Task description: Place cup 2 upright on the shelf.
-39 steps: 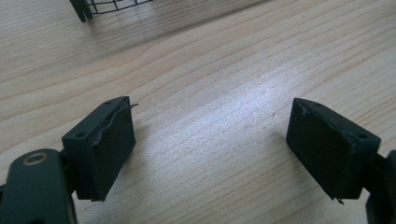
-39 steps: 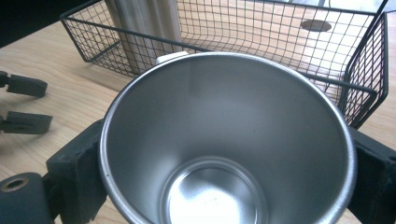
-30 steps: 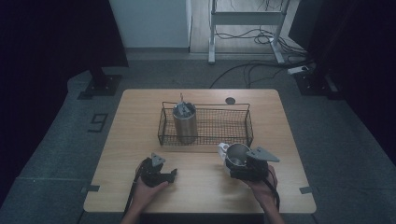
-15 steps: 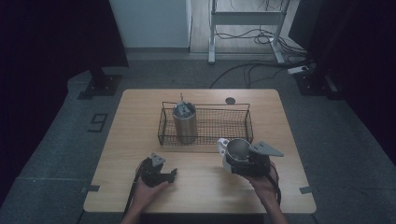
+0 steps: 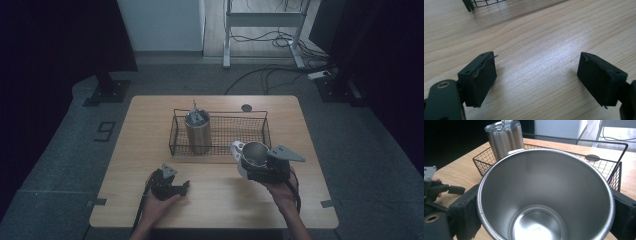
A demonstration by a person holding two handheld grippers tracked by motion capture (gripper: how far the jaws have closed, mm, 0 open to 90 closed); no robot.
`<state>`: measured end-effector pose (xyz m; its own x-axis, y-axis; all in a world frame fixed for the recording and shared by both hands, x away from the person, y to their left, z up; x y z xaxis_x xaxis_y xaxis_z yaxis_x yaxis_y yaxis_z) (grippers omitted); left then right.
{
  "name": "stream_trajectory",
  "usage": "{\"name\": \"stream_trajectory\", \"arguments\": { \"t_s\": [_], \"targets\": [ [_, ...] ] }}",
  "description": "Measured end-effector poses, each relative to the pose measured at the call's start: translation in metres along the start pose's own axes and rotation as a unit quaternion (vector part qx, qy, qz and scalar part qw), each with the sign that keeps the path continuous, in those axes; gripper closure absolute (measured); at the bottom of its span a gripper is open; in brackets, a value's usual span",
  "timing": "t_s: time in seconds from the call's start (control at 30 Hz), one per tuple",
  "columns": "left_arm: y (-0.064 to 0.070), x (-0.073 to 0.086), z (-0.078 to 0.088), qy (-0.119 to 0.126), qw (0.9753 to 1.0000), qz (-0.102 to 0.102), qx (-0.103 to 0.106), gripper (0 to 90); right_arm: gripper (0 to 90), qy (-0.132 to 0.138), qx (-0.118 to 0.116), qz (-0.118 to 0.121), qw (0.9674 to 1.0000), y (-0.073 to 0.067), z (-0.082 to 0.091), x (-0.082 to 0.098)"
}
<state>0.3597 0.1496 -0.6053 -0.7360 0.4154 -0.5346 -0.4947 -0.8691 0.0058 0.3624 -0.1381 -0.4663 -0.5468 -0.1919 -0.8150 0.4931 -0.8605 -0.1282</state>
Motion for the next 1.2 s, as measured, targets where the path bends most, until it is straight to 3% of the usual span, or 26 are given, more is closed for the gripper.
{"name": "stream_trajectory", "arguments": {
  "t_s": [1.2],
  "targets": [
    [0.000,0.000,0.000,-0.001,1.0000,-0.002,0.000,15.8,6.5,0.014,-0.002,0.006,0.9999,0.007,-0.002,-0.032]
  ]
}}
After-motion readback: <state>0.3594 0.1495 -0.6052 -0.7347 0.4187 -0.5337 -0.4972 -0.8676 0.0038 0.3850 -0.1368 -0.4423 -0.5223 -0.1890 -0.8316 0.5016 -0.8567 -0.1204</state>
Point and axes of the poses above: each handheld gripper's, and its own axes: z roughly backward along the jaws, x roughly out of its underside, y roughly to its right, the point moved 8 cm from there along -z, roughly forward along the jaws, and after that the axes turned 11 degrees about -y, right-handed, at the moved point
